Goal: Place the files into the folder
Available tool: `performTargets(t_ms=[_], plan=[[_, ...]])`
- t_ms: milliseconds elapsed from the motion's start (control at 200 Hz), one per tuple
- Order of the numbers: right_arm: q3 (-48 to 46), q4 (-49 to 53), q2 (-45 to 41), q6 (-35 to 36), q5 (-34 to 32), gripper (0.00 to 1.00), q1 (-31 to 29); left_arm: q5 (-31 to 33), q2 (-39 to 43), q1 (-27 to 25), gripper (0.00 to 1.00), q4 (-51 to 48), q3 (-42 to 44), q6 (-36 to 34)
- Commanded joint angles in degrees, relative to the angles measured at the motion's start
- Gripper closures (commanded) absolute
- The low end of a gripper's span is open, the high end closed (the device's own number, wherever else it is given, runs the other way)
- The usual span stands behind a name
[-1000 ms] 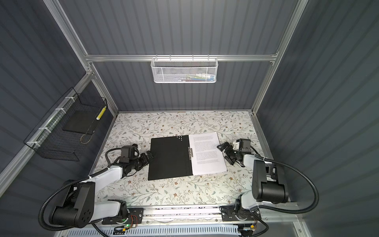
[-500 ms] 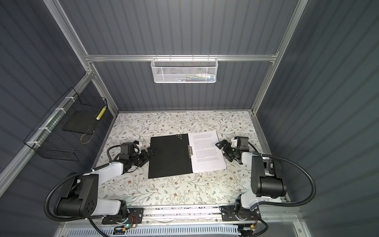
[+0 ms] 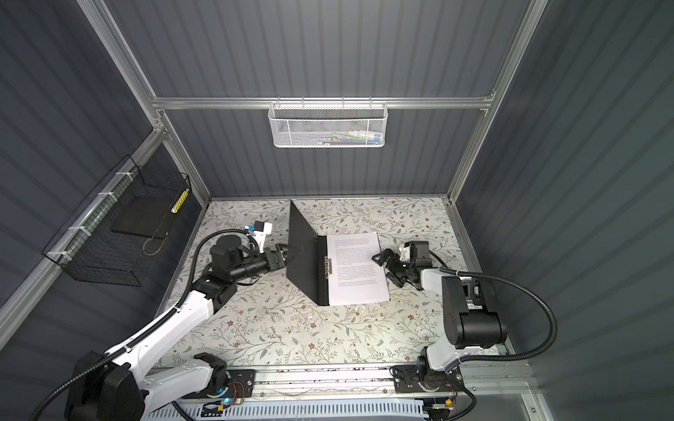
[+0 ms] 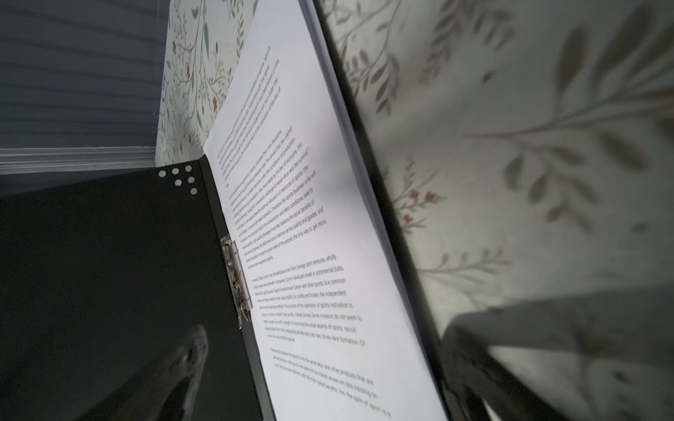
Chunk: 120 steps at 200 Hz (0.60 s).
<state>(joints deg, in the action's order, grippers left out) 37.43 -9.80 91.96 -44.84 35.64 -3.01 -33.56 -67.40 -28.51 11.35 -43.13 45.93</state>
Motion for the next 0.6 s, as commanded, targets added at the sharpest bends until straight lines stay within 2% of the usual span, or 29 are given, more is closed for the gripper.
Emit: performTargets(t_ms=[0,60,155,225,330,430,540,595], plan=[[0.53,-1.46,1.06,-5.69,4.33,0.01,-1.30,3.18,-8.21,-7.79,0.00,2.97,-5.34,0.96],[-1.21,-2.80,-2.03,-8.54,3.03,0.01,1.31,5.44,-14.19,-12.48,0.00,4.42,-9.16,0.33],[-4.57,-1.84,-10.58,-10.67,1.26,0.01,8.75,7.63,-24.47,-17.80,0.00,6.86,-14.92,0.15],[-4.80,2.04,-16.92,-8.75,1.06,0.01,12.86,7.13,-31.68,-20.67,0.00,9.95,-18.74,1.29],[-1.61,14.25,-24.35,-3.28,-1.60,0.01,16.60,4.76,-39.99,-23.30,0.00,11.64,-25.14,2.49],[-1.45,18.23,-30.93,-1.11,-2.22,0.01,19.19,5.73,-37.98,-23.07,0.00,11.68,-25.51,1.16],[-0.67,19.56,-34.47,1.22,-0.75,0.01,20.14,6.14,-30.25,-20.59,0.00,5.88,-23.65,-4.92],[0.04,21.25,-35.60,2.51,-1.94,0.01,20.23,8.63,-24.99,-18.05,0.00,3.06,-20.17,-7.56]])
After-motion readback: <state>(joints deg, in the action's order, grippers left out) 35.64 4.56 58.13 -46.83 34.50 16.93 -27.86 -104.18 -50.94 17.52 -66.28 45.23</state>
